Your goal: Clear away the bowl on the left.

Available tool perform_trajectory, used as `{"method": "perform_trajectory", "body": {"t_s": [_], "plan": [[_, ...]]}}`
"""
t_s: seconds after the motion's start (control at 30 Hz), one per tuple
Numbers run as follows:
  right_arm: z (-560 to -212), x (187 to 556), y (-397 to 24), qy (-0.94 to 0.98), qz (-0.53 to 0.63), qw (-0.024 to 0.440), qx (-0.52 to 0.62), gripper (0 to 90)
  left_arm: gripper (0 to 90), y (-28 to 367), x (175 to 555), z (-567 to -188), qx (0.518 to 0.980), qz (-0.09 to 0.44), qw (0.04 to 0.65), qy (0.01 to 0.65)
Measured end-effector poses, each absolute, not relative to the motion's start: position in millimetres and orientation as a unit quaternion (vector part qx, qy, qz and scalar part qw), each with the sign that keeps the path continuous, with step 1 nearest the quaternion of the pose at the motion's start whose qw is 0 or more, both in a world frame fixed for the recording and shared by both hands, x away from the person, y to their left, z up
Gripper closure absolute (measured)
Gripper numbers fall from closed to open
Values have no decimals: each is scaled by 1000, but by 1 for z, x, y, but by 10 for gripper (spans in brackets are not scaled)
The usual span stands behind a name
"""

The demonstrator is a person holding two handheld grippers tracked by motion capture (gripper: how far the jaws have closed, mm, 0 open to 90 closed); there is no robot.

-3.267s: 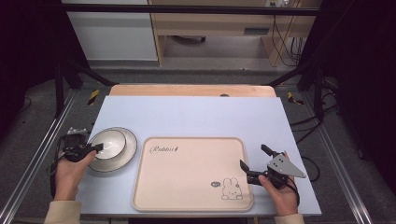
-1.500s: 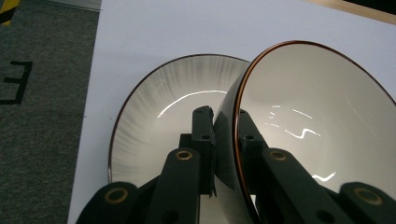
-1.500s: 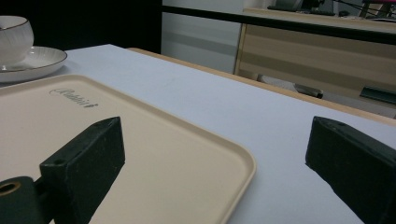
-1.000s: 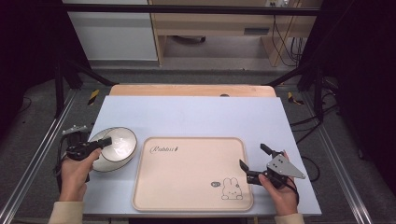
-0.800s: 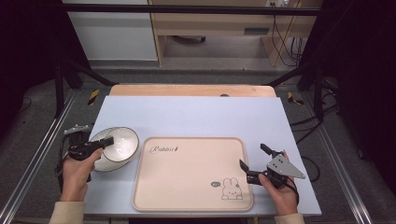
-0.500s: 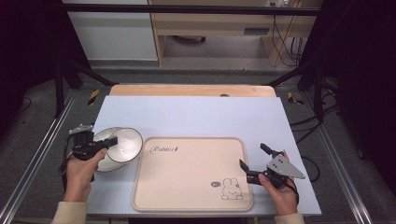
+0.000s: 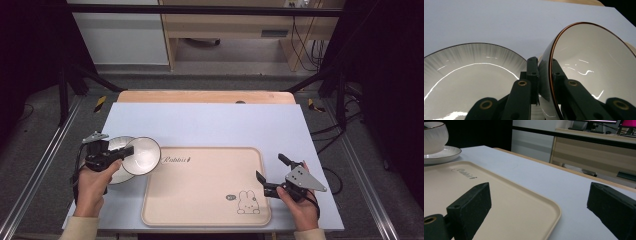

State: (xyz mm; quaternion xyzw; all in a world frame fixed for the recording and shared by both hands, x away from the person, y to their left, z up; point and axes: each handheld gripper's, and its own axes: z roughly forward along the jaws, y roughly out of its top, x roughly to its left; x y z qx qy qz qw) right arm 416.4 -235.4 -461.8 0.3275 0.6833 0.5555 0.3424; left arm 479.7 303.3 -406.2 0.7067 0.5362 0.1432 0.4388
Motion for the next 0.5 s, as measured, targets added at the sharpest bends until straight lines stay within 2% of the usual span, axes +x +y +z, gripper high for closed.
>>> {"method": "perform_trajectory", "body": {"t_s": [0.5], "plan": [[-461,416,-235,684,556,341,327,54,818,285,479,-405,722,135,439,518]]}}
